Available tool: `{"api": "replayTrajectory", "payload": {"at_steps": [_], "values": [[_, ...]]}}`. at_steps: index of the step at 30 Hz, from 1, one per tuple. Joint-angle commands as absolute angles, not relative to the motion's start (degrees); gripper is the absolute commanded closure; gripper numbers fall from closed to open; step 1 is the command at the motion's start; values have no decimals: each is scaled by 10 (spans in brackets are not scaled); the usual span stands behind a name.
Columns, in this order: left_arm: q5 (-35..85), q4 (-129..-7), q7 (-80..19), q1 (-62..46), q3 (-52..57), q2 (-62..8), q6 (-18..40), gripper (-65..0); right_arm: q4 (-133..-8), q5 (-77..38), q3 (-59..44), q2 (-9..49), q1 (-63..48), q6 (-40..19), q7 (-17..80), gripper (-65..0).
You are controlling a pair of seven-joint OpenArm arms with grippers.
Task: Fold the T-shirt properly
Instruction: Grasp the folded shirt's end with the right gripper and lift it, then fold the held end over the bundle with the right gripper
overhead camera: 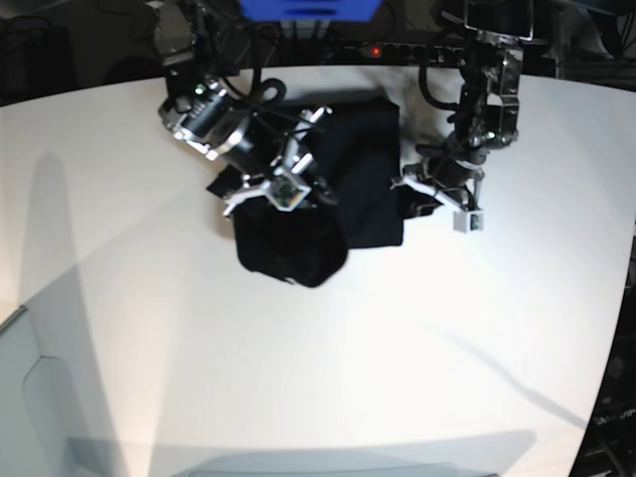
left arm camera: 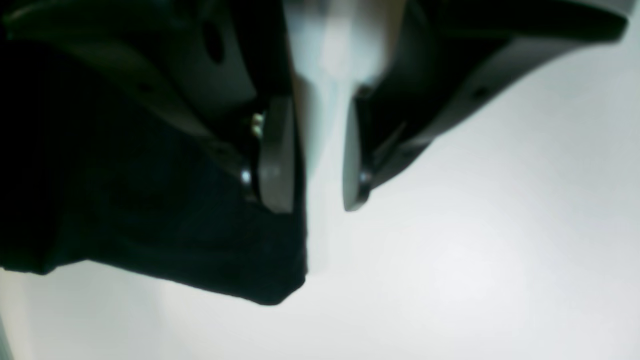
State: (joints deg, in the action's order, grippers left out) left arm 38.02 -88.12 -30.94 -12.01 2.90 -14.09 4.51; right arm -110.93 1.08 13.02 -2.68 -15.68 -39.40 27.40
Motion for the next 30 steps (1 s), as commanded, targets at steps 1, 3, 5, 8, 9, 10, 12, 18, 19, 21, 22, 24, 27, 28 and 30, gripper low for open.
{"api": "replayTrajectory", "payload": {"at_steps": [1, 3, 5, 8, 9, 10, 12, 18, 19, 21, 22, 24, 27, 28, 30], "values": [[385, -888, -305, -117, 30, -144, 47, -166, -1102, 0, 144, -29, -146, -400, 262, 0], [385, -888, -305, -117, 30, -144, 47, -166, -1070, 0, 163, -29, -128, -400, 262, 0], [385, -892, -305, -117, 30, -145, 47, -166, -1041, 0, 177, -29, -115, -400, 262, 0], [385, -894, -305, -119, 33, -146, 47, -166, -1013, 0, 182, -29, -97, -400, 261, 0], [385, -894, -305, -120, 35, -146, 47, -166, -1006, 0, 182, -29, -93, -400, 261, 0], [385, -894, -305, -120, 35, -147, 47, -166, -1002, 0, 183, -29, -89, -400, 261, 0], [385, -894, -305, -121, 36, -148, 47, -166, -989, 0, 191, -35, -78, -400, 262, 0], [392, -895, -305, -131, 52, -187, 47, -167, -974, 0, 192, -37, -74, -400, 261, 0], [392, -900, -305, -136, 68, -188, 47, -168, -974, 0, 193, -37, -74, -400, 261, 0], [392, -912, -305, -146, 107, -183, 47, -183, -974, 0, 201, -36, -74, -400, 259, 0], [392, -918, -305, -151, 124, -179, 47, -209, -974, 0, 208, -36, -74, -400, 259, 0], [392, -927, -306, -154, 147, -172, 47, -260, -974, 0, 219, -36, -74, -400, 259, 0], [392, -944, -306, -163, 164, -175, 47, -299, -962, 0, 250, -34, -65, -400, 262, -10], [392, -948, -306, -169, 169, -175, 47, -299, -957, 0, 260, -33, -63, -400, 262, -34], [392, -964, -306, -179, 187, -176, 47, -299, -952, 0, 274, -32, -60, -400, 262, -98]]}}
